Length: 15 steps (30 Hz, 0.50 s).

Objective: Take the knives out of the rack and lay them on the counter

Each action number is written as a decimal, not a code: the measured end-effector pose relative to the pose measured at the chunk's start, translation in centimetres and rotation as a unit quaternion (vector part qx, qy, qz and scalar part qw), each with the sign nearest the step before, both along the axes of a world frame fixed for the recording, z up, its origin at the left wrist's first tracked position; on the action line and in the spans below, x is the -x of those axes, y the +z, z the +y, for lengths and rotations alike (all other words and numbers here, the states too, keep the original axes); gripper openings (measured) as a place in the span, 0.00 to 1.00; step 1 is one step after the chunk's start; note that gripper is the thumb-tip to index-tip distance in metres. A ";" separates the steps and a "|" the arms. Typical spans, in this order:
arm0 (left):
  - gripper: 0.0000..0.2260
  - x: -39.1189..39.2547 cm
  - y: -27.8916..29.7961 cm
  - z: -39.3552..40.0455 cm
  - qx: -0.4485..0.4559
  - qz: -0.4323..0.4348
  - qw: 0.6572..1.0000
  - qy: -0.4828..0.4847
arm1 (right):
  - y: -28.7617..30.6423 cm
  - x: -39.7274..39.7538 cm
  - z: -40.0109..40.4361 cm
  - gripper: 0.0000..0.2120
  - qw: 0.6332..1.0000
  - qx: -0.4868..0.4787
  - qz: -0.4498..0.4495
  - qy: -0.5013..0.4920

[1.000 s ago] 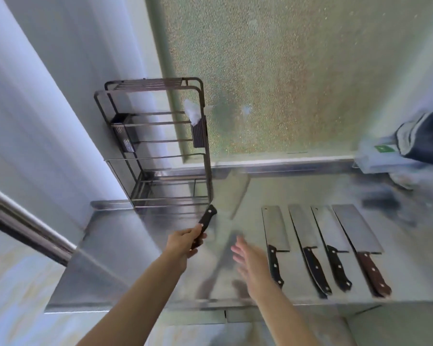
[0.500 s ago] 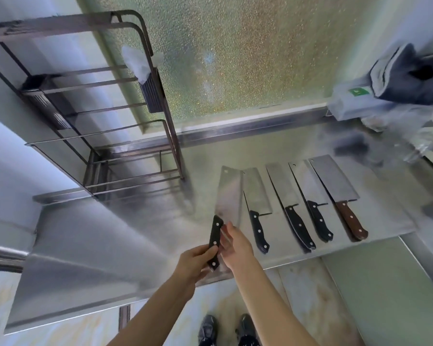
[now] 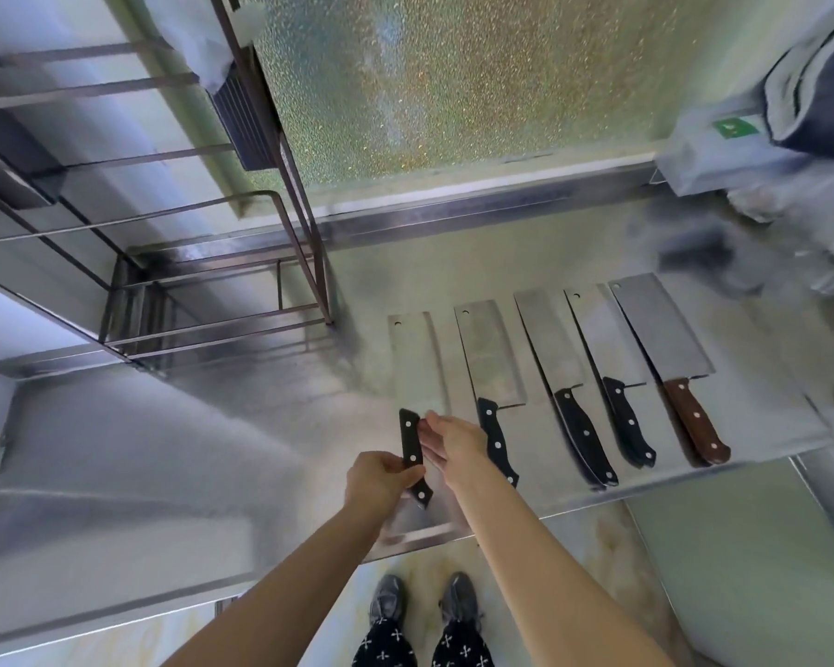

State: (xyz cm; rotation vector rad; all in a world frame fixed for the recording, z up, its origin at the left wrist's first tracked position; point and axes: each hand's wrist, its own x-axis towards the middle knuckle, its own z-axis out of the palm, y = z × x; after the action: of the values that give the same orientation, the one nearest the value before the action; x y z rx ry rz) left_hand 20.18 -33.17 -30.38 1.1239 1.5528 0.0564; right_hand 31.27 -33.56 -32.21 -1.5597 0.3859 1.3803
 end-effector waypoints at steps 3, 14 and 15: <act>0.08 -0.6 -0.5 0.5 -0.016 0.048 0.998 -0.024 | -1.1 -0.2 0.8 0.04 0.997 0.019 -0.049 0.063; 0.11 -2.2 -0.3 1.2 -0.054 0.174 0.978 -0.103 | 2.2 -1.4 -7.1 0.08 0.955 -0.030 -0.190 0.227; 0.13 -2.3 -0.2 1.2 -0.057 0.177 0.977 -0.108 | 2.2 -1.2 -7.9 0.07 0.956 -0.024 -0.187 0.225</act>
State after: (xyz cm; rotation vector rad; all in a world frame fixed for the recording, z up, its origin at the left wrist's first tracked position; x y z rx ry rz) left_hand 22.51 -31.99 -30.55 1.4475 1.7453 -0.2148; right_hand 32.49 -41.49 -30.01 -1.8939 -0.2497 1.3685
